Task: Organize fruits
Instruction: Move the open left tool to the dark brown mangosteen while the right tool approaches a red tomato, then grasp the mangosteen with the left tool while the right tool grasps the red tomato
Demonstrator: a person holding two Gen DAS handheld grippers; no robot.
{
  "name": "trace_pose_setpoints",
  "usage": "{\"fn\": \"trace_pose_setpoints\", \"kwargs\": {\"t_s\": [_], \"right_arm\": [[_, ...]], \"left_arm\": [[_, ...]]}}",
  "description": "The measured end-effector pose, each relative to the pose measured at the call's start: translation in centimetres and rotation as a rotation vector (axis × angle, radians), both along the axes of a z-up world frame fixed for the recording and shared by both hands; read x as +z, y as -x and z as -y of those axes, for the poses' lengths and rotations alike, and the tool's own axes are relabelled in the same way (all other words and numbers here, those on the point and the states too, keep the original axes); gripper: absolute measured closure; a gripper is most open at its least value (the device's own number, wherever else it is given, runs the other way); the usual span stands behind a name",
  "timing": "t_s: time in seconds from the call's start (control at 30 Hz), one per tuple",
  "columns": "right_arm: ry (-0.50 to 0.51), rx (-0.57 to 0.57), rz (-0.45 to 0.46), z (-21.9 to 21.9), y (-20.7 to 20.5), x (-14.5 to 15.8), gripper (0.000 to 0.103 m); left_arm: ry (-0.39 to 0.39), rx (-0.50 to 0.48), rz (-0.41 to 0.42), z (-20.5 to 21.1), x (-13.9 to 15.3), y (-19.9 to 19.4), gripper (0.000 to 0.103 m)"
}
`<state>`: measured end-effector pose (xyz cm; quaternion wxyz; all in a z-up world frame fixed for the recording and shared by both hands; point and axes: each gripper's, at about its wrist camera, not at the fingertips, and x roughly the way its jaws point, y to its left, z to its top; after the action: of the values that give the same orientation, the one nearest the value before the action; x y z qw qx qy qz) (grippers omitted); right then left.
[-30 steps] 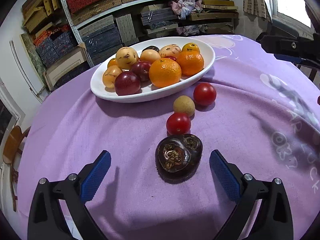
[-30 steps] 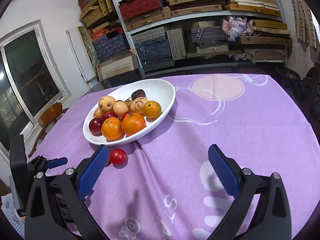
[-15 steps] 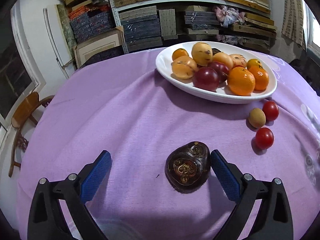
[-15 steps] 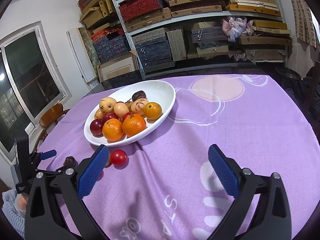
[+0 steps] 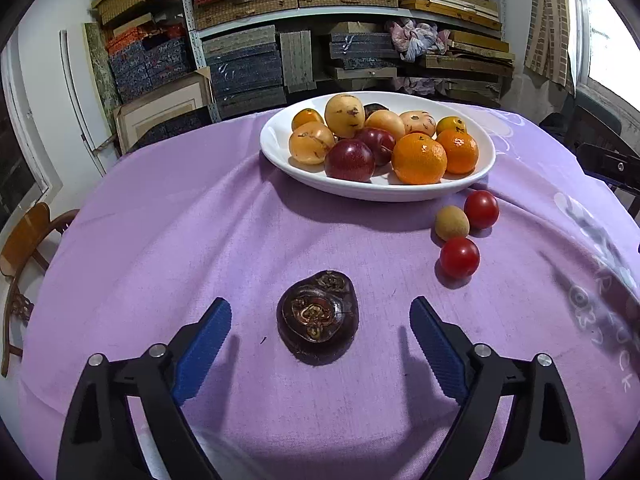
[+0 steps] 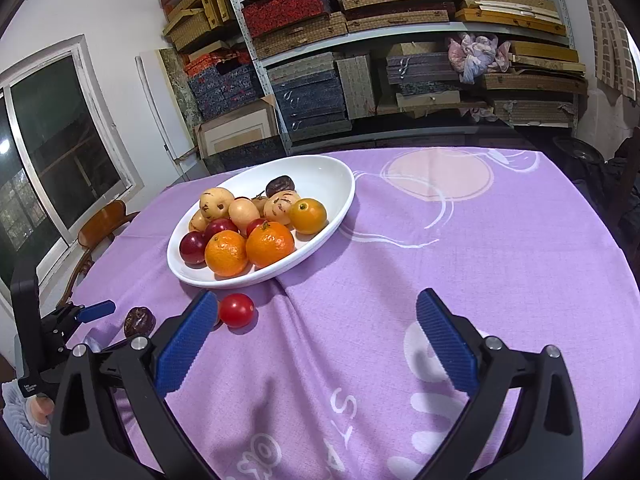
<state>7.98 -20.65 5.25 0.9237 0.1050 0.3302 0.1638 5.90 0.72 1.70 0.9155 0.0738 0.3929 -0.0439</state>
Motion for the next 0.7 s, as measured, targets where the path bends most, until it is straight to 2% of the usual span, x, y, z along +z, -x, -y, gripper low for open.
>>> {"fn": "trace_pose_setpoints", "kwargs": {"t_s": [0.13,0.27,0.33,0.4,0.43,0.7], "right_arm": [[0.002,0.002,0.001,-0.2,0.0,0.0,0.005],[0.006,0.009,0.001,-0.4,0.1,-0.1,0.005],[0.013,0.021,0.001,-0.8,0.1,-0.1,0.005],[0.030,0.040,0.005,-1.4,0.3,-0.2,0.005],[0.040,0.051,0.007,-1.7,0.3,-0.2,0.005],[0.133,0.128,0.056,-4.4,1.5,-0.2,0.005]], "left_arm": [[0.026,0.001,-0.013,-0.3,-0.2,-0.2,0.019],[0.059,0.006,-0.039,-0.8,-0.4,-0.9,0.029],[0.078,0.009,-0.052,-1.0,-0.5,-1.1,0.038],[0.099,0.005,-0.075,-1.3,-0.8,-1.5,0.055],[0.104,0.009,-0.082,-1.4,-0.9,-1.7,0.057],[0.113,-0.014,-0.081,-1.0,-0.9,-1.5,0.058]]}}
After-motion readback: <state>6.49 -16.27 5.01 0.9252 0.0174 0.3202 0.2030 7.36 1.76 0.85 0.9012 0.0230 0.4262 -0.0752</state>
